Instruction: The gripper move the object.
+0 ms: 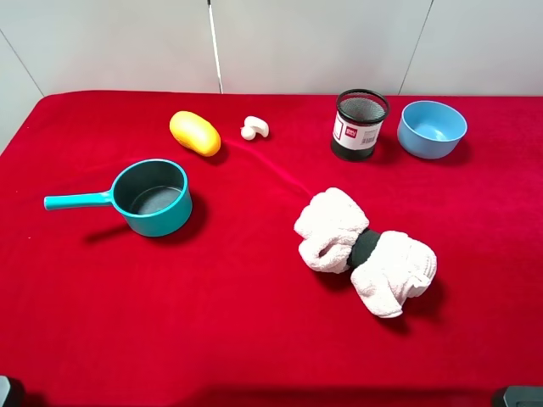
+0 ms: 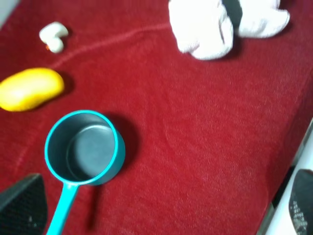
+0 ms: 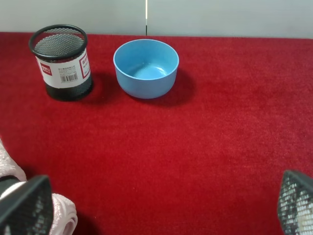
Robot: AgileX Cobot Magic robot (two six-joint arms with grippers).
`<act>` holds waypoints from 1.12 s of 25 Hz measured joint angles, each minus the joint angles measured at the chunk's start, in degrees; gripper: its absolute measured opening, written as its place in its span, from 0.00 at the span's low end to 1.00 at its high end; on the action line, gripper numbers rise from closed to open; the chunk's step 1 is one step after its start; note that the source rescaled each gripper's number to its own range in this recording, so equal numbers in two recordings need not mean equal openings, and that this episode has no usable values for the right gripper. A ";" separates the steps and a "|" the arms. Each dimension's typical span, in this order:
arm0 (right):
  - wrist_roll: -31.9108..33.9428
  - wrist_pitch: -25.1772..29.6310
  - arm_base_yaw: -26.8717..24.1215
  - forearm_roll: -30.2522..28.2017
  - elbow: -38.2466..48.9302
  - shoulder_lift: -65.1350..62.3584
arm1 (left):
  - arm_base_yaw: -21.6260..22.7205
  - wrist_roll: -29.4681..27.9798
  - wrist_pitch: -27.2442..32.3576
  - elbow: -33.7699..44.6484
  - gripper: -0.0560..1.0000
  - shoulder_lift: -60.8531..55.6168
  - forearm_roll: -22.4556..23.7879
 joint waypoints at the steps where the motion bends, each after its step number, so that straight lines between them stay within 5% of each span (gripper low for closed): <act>1: 0.00 0.00 0.00 0.00 0.00 0.00 | 0.00 0.00 0.00 0.54 1.00 -1.34 0.00; 9: 0.00 0.00 0.00 0.00 0.00 0.00 | 1.33 -3.64 0.00 6.97 1.00 -8.41 1.08; 18: 0.00 0.00 0.00 0.00 0.00 0.00 | 15.01 -23.07 0.00 14.79 1.00 -19.13 4.60; 28: 0.00 0.00 0.00 0.00 0.00 0.00 | 27.24 -21.25 0.00 18.10 1.00 -26.01 5.92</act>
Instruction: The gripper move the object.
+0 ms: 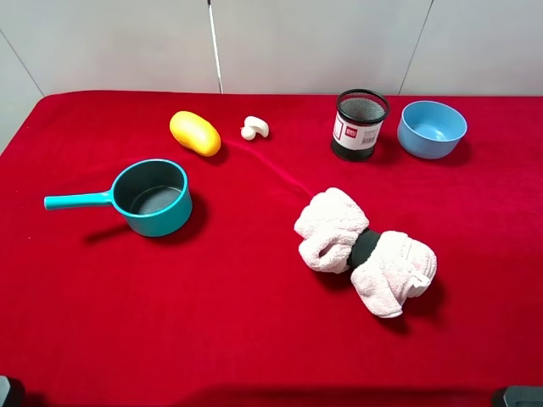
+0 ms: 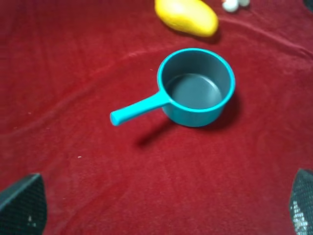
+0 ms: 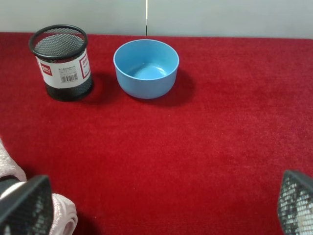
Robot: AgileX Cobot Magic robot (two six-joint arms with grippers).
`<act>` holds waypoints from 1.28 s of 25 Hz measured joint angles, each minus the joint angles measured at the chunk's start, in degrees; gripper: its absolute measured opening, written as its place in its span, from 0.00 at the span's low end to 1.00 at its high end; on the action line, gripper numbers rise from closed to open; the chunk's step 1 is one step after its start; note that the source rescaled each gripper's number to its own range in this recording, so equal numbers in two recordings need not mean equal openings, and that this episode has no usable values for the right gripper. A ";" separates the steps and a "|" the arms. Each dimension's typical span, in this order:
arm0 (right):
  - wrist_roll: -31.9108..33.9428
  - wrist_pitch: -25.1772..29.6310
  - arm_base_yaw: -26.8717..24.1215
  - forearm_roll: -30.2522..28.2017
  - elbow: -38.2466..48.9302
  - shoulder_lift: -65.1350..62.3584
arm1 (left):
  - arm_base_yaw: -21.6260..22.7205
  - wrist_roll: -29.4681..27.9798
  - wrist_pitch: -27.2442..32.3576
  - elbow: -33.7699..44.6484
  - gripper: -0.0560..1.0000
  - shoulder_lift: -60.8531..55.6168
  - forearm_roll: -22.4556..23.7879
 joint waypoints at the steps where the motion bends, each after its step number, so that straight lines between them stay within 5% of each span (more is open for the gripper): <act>1: 0.00 0.00 0.00 0.00 0.00 0.00 | 1.01 0.62 0.00 0.15 1.00 -0.07 0.00; 20: 0.00 0.00 0.00 0.00 0.00 0.00 | 16.82 1.55 -4.20 10.47 1.00 -0.29 -1.14; 32: 0.00 -0.05 0.00 0.00 0.00 0.00 | 18.19 5.49 -8.59 16.35 1.00 -4.41 -1.25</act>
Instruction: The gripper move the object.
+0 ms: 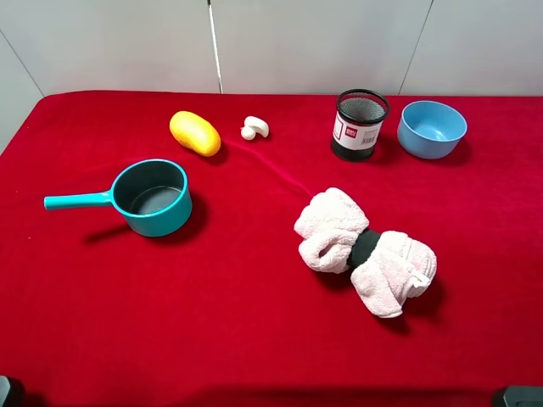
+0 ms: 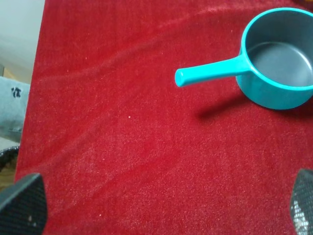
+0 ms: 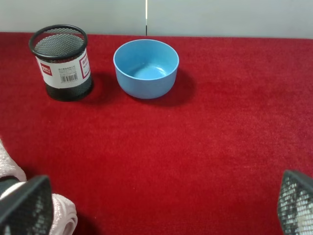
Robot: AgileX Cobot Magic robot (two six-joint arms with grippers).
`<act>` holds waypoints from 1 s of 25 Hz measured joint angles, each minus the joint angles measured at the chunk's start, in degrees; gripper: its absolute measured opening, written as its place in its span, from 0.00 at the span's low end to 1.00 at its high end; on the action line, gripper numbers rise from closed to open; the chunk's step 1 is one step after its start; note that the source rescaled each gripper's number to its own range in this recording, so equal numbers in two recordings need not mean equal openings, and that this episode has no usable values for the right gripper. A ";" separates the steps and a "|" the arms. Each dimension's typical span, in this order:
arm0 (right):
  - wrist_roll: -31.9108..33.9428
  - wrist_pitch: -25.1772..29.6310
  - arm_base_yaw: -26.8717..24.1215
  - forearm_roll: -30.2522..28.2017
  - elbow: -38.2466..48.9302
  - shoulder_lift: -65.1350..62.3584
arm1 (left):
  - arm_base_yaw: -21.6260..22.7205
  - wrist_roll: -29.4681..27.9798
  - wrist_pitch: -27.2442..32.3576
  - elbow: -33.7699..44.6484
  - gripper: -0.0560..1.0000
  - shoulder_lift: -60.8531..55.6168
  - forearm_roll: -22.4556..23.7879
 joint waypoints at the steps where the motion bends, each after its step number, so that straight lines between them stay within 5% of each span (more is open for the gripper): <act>1: 0.00 0.06 0.00 0.00 0.00 0.00 | 0.12 0.05 0.12 0.55 1.00 -1.54 0.00; 8: 0.00 0.06 0.00 0.00 0.00 0.00 | 0.11 0.17 0.44 1.18 1.00 -11.29 0.00; 25: 0.00 0.06 0.00 0.00 0.00 0.00 | 0.11 0.24 0.50 1.18 1.00 -11.53 -2.04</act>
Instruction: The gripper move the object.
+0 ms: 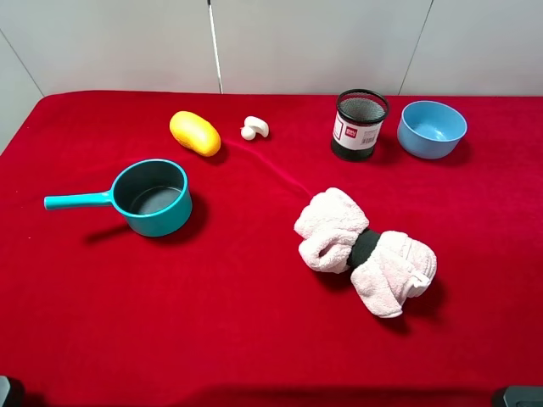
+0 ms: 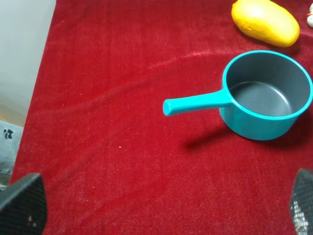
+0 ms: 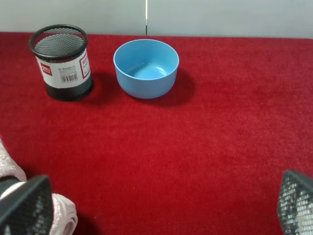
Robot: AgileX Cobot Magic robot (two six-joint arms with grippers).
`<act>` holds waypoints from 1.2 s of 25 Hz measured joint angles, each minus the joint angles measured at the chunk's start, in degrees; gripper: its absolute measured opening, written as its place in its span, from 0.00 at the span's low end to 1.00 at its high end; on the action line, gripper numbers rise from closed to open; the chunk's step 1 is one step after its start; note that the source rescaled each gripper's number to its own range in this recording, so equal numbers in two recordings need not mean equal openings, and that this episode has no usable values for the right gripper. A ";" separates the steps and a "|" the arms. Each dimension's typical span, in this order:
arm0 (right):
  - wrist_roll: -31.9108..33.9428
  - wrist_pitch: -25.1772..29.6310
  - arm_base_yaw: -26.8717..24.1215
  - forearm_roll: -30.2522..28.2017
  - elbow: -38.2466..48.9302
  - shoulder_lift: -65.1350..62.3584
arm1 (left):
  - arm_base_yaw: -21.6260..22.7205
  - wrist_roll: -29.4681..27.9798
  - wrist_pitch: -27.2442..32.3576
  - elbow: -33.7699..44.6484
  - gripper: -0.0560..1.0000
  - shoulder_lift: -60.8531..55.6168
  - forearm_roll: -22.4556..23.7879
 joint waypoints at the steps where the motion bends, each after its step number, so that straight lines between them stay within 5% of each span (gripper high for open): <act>1: 0.00 0.00 0.00 0.00 0.00 0.00 | 0.00 0.00 0.00 0.00 1.00 0.00 -0.14; 30: 0.00 -0.05 0.00 0.00 0.00 0.00 | 0.00 -0.30 0.00 0.00 1.00 0.00 -0.14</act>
